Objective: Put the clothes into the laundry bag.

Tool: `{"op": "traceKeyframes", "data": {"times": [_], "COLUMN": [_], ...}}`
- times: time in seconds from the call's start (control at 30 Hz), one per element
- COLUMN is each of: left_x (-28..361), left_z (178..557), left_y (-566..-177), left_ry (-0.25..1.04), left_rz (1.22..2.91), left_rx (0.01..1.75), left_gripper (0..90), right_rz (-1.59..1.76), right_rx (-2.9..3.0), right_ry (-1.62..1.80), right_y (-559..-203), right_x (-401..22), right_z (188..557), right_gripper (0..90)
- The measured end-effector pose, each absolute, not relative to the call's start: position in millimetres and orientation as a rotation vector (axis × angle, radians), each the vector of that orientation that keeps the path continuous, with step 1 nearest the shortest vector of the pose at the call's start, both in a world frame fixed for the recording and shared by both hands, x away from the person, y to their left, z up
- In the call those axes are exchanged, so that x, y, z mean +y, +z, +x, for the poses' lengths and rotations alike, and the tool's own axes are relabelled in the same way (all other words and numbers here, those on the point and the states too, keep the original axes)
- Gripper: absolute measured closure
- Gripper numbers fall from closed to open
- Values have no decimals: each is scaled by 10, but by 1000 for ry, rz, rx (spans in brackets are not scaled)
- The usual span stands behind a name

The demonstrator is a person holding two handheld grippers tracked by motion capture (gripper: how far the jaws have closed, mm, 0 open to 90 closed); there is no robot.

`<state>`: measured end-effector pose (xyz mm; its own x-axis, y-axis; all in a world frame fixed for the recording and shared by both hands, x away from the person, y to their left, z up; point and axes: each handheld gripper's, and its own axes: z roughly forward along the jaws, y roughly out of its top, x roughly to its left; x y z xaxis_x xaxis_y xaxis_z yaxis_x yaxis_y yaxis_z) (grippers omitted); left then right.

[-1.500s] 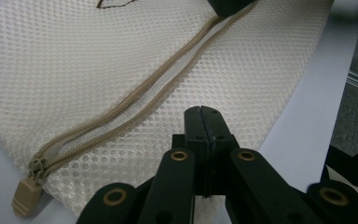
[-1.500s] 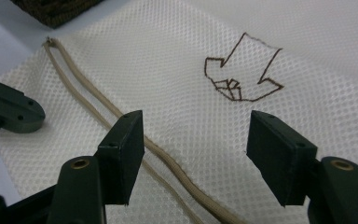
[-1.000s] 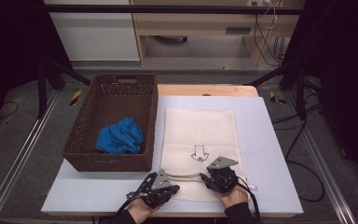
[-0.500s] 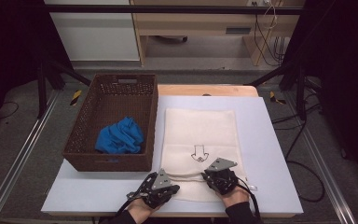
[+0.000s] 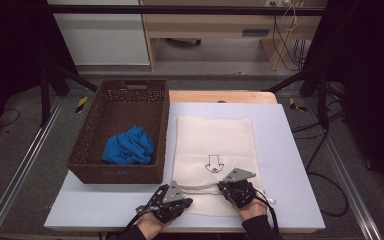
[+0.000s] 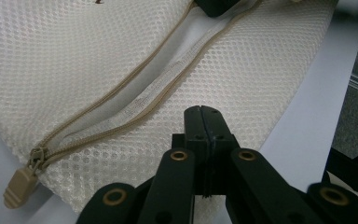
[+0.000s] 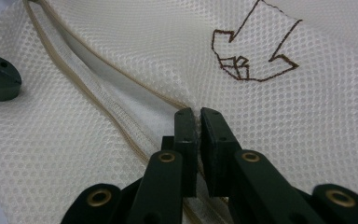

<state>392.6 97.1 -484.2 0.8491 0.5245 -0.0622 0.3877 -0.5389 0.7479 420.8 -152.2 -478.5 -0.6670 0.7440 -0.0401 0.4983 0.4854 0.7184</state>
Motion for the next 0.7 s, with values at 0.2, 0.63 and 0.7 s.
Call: {"op": "traceKeyframes", "data": {"times": [0.2, 0.63, 0.7], "left_x": [969, 954, 951], "left_z": [3928, 3942, 3941], "left_y": [-4838, -4823, -4824], "left_ry": [214, 212, 216], "left_rz": [2209, 2215, 2214], "left_rx": [663, 677, 678], "left_gripper": [889, 889, 888], "right_rz": [1070, 1104, 1109], "right_rx": [2362, 2281, 2277], "right_ry": [1051, 1163, 1171], "right_y": [-4729, -4470, -4449], "right_x": [-1563, -1638, -1645], "right_z": [4210, 4201, 4210], "right_gripper": [880, 880, 881]}}
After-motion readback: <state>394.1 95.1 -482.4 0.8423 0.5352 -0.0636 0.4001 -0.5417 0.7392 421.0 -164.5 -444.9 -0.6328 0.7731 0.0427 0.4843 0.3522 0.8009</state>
